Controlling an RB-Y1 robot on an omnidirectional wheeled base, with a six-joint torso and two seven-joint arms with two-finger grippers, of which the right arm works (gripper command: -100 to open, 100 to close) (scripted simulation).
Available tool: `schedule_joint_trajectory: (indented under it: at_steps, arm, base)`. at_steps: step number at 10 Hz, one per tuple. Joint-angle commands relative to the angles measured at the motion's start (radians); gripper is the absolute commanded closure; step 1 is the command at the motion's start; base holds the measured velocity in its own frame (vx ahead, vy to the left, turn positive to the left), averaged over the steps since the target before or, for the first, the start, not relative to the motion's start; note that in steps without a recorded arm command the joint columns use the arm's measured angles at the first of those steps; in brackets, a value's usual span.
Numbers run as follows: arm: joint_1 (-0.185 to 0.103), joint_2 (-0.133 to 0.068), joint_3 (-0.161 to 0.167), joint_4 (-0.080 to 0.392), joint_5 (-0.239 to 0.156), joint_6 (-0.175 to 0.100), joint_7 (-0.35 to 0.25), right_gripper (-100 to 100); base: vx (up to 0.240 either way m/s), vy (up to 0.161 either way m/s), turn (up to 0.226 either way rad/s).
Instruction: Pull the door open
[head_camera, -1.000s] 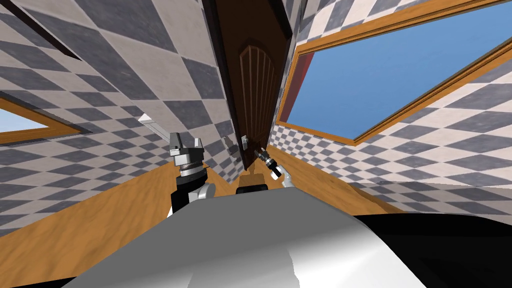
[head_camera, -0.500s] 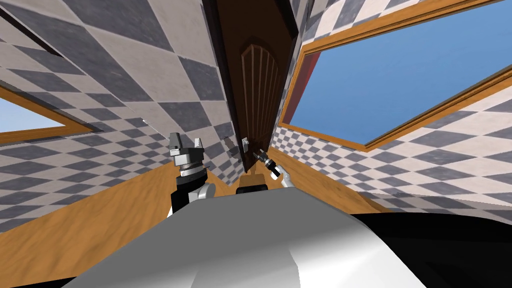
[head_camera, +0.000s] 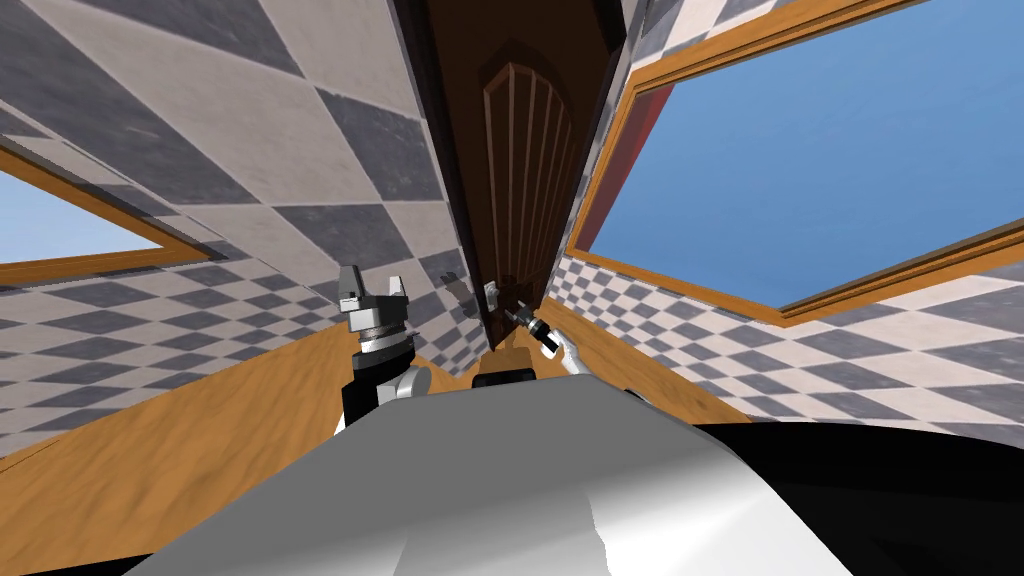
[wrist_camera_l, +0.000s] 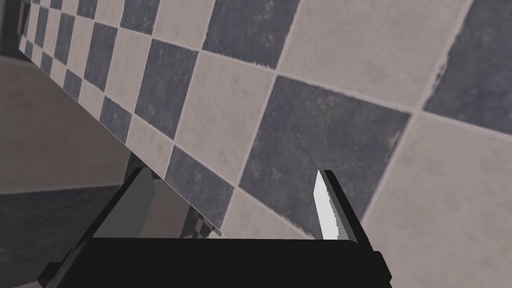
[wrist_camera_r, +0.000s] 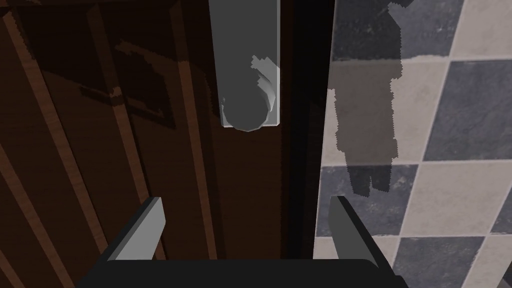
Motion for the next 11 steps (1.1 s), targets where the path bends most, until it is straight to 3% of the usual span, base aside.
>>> schedule_joint_trajectory:
  at_steps: [1,5,8,9,11]
  arm:
    - [0.000,0.000,0.000,0.000,0.000,0.000,0.000,-100]
    - [-0.069,0.044,-0.004,0.102,-0.012,-0.016,0.039,-100]
    - [-0.139,0.090,-0.008,0.197,-0.026,-0.032,0.076,-100]
    - [-0.139,0.090,-0.008,0.203,-0.026,-0.032,0.076,-100]
    - [-0.191,0.125,-0.011,0.270,-0.036,-0.045,0.104,-100]
  base:
    - [0.068,-0.017,0.019]
    - [0.020,0.009,-0.040]
    - [0.031,0.016,-0.051]
    - [0.029,0.012,-0.019]
    - [0.032,0.011,-0.055]
